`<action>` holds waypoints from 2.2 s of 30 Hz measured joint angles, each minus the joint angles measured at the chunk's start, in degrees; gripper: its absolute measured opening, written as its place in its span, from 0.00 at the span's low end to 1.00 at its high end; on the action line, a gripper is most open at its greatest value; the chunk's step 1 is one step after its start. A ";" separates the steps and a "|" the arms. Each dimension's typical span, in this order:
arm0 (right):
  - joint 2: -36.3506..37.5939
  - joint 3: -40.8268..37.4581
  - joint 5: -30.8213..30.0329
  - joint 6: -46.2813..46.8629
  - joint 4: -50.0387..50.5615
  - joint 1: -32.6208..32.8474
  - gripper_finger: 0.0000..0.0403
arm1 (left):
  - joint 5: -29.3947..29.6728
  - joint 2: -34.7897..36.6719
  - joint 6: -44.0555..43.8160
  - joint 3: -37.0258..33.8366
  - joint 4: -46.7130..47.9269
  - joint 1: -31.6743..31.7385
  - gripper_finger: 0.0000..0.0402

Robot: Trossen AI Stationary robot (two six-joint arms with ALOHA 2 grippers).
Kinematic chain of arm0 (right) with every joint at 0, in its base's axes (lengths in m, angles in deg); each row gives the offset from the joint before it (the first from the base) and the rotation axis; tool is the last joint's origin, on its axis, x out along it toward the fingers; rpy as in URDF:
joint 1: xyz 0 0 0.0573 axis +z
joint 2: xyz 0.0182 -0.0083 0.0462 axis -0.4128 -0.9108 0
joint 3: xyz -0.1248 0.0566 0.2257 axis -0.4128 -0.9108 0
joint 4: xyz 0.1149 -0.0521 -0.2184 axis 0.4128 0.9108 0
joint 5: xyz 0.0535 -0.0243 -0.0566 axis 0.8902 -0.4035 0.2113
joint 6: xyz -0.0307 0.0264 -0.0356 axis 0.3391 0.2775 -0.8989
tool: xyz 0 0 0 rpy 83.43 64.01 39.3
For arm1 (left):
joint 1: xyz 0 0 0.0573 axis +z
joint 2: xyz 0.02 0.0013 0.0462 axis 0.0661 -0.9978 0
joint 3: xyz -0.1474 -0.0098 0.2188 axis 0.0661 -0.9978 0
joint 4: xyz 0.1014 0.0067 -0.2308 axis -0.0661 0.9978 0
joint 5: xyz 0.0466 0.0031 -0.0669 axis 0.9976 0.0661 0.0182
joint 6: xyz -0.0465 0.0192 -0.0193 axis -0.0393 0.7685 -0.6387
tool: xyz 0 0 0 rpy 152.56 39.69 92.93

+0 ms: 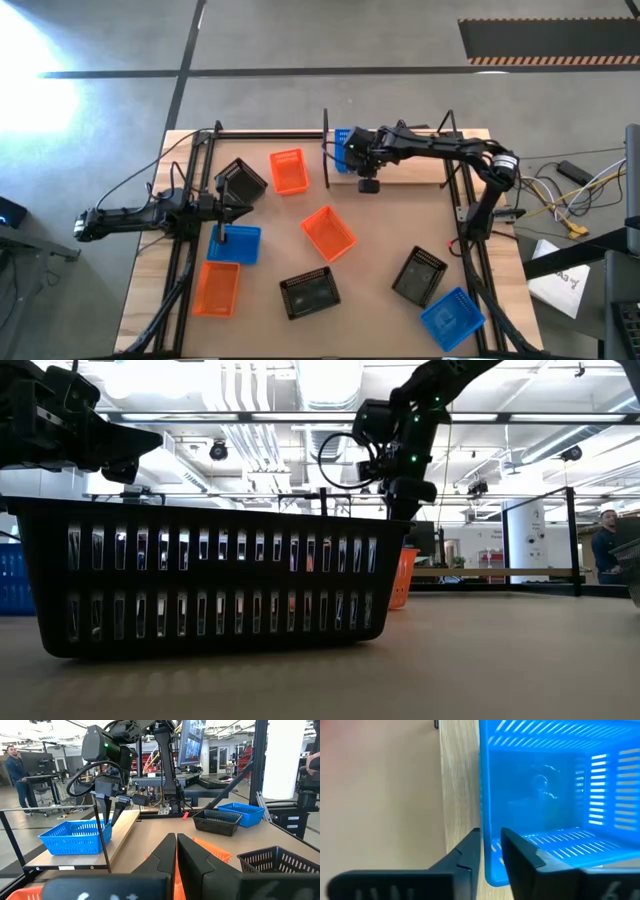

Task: Stack baskets on shelf by color
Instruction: Put the top right blue basket on the shelf, then put the middle right orange basket on the shelf

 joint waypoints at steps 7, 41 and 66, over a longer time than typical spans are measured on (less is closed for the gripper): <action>3.25 -0.64 0.54 3.00 0.20 1.15 0.31 | 0.00 0.00 0.00 0.00 0.01 0.00 0.00; 20.63 -40.92 5.70 23.61 -54.80 32.33 0.33 | 0.00 -0.01 0.00 -0.01 0.02 0.00 0.00; -2.53 -13.35 6.94 8.95 -23.63 33.42 0.03 | 0.00 -0.06 0.00 0.00 0.02 0.00 0.00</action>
